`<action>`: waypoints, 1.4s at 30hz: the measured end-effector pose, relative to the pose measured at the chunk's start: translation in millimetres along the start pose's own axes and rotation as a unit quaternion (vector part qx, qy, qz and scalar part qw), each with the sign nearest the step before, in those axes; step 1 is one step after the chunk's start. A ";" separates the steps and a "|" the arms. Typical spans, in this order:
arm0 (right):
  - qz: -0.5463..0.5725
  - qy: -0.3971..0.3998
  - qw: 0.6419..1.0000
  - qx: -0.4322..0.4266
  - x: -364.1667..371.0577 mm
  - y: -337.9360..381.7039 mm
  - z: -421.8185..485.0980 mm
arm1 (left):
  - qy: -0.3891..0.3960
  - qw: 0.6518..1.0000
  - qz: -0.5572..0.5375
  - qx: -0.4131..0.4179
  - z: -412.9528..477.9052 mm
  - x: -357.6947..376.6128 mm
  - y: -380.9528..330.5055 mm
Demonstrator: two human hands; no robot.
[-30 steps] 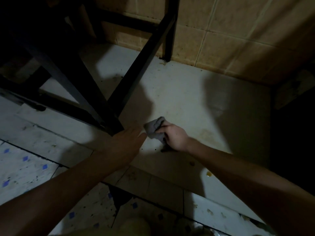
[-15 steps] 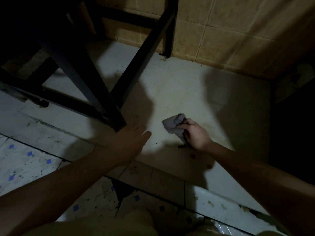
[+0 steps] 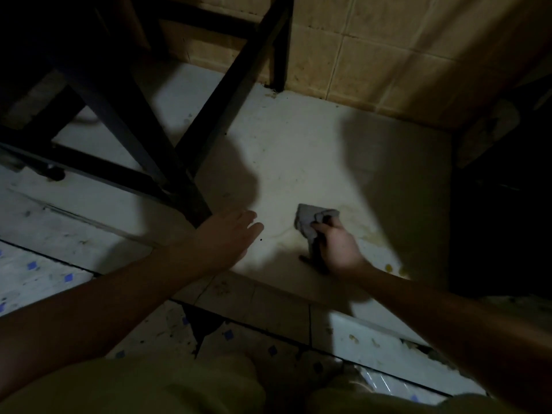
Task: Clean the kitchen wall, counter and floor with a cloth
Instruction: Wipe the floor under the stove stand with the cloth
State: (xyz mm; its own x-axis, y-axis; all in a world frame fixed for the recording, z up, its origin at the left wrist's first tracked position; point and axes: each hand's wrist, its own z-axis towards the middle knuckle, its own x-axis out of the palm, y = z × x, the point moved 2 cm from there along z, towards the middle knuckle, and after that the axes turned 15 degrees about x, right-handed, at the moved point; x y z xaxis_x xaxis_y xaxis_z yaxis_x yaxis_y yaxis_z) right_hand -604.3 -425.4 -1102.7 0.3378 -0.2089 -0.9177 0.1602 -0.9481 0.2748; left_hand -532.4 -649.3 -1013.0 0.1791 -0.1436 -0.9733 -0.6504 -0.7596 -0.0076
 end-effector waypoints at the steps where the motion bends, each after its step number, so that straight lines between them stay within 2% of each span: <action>1: -0.001 0.001 0.999 -0.038 2.9 8.7 -3.5 | 0.006 1.000 -0.004 -0.008 2.2 1.7 0.6; 3: 0.030 0.033 0.996 -0.078 13.7 23.7 -8.9 | 0.006 1.000 -0.007 -0.021 5.6 3.0 1.2; 5: 0.002 0.082 0.989 -0.122 19.8 35.1 -18.6 | 0.009 1.000 -0.002 -0.016 7.7 4.1 2.0; 7: -0.025 0.087 0.976 -0.197 20.1 35.4 -28.9 | 0.005 1.000 -0.007 0.000 10.0 3.9 2.3; 8: -0.031 0.094 0.976 -0.196 15.9 34.1 -31.4 | 0.015 1.000 0.000 0.000 12.3 2.9 2.6; 11: -0.045 0.104 0.984 -0.141 4.6 18.4 -36.0 | 0.041 0.999 0.029 -0.013 18.7 2.8 3.7; 17: -0.073 0.069 0.995 -0.007 -3.8 -28.7 -51.8 | 0.036 0.997 0.065 0.009 33.7 -0.8 -9.3; 21: -0.070 0.036 0.996 0.046 -11.1 -60.8 -66.9 | 0.013 0.998 0.047 0.030 50.7 -11.7 -23.3; 26: -0.035 0.020 0.992 0.120 -18.0 -95.8 -83.1 | 0.029 0.998 0.042 0.048 72.0 -22.3 -39.6; 29: -0.018 0.006 0.985 0.174 -17.7 -117.7 -91.8 | 0.036 0.997 0.035 0.053 81.2 -27.1 -46.3; 32: 0.047 -0.015 0.969 0.243 -18.1 -138.9 -93.6 | 0.035 0.997 0.039 0.064 86.0 -27.1 -49.5; 34: 0.093 -0.059 0.963 0.246 -25.1 -149.3 -87.9 | 0.038 0.997 0.026 0.061 87.3 -23.7 -48.8; 36: 0.089 -0.081 0.958 0.259 -26.1 -156.7 -78.1 | 0.034 0.997 0.029 0.057 86.5 -18.9 -45.7; 38: 0.125 -0.084 0.942 0.300 -25.3 -158.2 -68.4 | 0.025 0.998 0.037 0.054 82.6 -13.2 -39.8; 40: 0.164 -0.124 0.913 0.353 -25.2 -154.5 -56.3 | 0.022 0.998 0.033 0.049 77.3 -7.1 -31.7; 42: 0.168 -0.132 0.910 0.356 -30.1 -145.4 -44.3 | 0.017 0.999 0.022 0.042 71.9 -2.1 -24.2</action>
State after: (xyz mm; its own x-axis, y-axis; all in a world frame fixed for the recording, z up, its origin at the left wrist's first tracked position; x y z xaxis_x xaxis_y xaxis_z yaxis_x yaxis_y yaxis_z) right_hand -596.6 -270.7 -1102.3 0.0074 -0.4774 -0.8787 -0.5844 -0.7151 0.3835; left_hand -570.1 -585.0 -1027.3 0.1732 -0.1985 -0.9647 -0.7182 -0.6957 0.0142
